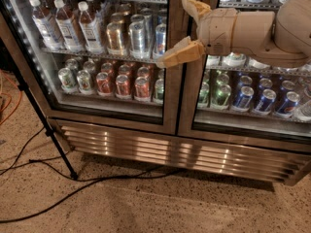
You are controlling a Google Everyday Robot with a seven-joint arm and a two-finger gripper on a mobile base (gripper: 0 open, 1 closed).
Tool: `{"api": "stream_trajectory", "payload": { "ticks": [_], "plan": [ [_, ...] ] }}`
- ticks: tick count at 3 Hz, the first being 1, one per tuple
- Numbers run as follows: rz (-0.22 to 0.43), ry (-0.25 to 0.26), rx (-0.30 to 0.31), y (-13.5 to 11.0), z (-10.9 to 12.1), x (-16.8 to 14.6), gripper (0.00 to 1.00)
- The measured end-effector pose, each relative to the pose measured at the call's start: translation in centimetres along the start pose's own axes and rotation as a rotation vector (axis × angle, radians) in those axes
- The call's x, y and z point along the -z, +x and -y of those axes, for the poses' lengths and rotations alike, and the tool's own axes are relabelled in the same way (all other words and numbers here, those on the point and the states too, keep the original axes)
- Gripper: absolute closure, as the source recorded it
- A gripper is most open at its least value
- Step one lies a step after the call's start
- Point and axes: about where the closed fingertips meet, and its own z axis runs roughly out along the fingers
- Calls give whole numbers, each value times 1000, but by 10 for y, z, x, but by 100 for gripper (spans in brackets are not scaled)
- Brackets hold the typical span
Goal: Open left fridge door
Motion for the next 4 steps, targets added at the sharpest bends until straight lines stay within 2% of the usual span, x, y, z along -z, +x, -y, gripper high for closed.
{"api": "stream_trajectory", "payload": {
  "ticks": [1,2,3,4],
  "plan": [
    [-42,48,4,8,8,10,0],
    [-68,94,8,12,16,15,18],
    [-80,121,16,13,23,14,27],
    [-88,140,23,13,28,15,27]
  ]
}}
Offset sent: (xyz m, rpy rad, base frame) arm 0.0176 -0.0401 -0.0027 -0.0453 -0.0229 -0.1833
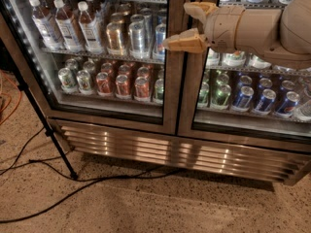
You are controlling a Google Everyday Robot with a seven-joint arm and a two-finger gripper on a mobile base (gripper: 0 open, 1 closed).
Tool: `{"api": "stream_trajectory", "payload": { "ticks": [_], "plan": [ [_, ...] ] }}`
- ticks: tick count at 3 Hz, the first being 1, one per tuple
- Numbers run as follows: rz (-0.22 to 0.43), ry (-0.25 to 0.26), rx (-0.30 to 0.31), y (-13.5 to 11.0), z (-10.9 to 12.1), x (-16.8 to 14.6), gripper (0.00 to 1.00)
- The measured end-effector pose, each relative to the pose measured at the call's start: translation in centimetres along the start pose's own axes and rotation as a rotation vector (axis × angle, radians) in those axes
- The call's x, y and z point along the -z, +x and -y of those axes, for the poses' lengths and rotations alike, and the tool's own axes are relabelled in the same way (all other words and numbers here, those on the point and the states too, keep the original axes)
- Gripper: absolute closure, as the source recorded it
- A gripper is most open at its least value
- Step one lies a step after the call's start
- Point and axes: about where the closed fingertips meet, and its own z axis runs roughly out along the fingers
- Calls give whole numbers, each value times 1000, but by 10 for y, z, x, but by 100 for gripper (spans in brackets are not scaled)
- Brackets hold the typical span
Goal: Open left fridge door
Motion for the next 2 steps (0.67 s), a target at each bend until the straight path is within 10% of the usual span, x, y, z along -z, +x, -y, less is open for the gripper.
{"api": "stream_trajectory", "payload": {
  "ticks": [2],
  "plan": [
    [-36,53,-6,15,25,-9,30]
  ]
}}
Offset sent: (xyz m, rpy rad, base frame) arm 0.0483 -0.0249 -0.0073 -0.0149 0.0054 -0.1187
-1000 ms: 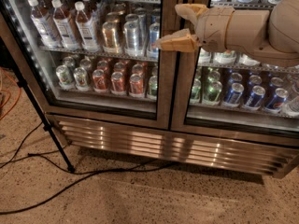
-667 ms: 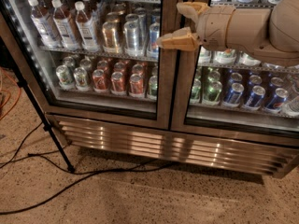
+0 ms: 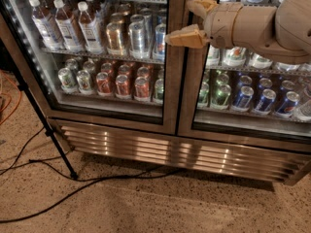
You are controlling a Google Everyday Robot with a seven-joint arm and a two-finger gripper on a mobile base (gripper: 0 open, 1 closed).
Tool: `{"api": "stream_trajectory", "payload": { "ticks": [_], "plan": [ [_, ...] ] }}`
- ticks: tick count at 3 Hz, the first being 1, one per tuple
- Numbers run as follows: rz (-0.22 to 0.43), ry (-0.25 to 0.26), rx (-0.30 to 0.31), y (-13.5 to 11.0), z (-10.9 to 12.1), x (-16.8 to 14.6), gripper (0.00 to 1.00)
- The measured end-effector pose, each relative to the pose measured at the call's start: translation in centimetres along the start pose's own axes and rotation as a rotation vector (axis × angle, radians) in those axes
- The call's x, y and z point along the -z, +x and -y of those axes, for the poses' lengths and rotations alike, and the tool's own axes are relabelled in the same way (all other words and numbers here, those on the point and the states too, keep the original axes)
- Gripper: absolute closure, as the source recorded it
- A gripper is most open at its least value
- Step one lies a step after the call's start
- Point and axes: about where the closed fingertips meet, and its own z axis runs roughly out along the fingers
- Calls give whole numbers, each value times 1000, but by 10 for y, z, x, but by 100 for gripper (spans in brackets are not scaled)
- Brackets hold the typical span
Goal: Open left fridge door
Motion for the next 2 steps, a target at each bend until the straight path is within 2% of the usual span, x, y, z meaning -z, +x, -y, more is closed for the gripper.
{"api": "stream_trajectory", "payload": {
  "ticks": [2],
  "plan": [
    [-15,20,4,9,19,-15,33]
  ]
}}
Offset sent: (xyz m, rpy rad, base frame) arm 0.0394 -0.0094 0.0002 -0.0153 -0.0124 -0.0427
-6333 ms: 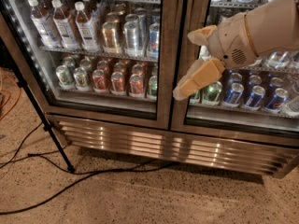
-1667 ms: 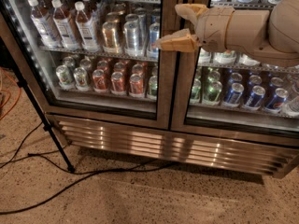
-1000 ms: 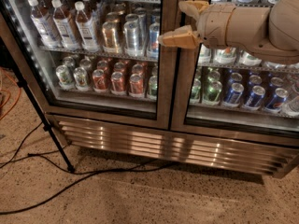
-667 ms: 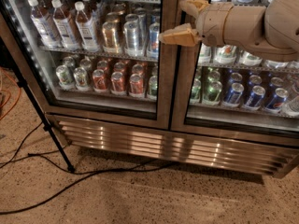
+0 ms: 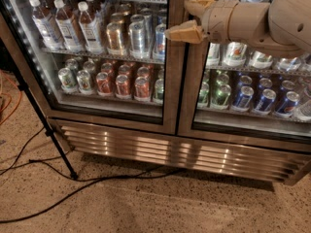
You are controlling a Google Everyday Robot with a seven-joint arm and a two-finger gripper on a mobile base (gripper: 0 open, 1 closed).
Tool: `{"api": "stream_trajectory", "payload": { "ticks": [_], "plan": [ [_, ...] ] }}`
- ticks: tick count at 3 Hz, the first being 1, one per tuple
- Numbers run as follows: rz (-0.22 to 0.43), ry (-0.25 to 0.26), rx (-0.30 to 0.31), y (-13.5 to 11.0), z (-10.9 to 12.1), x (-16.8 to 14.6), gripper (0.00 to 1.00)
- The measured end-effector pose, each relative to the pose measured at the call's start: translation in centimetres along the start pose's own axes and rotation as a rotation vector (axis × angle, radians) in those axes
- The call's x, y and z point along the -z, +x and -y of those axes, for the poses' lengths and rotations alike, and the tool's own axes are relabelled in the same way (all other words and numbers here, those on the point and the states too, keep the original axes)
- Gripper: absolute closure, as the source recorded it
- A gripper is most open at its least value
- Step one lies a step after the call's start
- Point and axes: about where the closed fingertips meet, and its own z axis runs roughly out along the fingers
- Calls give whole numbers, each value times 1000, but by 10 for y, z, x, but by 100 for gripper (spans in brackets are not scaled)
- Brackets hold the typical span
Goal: Open left fridge door
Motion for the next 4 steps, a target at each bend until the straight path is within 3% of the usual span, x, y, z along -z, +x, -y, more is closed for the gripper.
{"api": "stream_trajectory", "payload": {
  "ticks": [3,4],
  "plan": [
    [36,-16,18,-12,3,-4,33],
    [42,-22,16,-12,2,-3,28]
  ]
}}
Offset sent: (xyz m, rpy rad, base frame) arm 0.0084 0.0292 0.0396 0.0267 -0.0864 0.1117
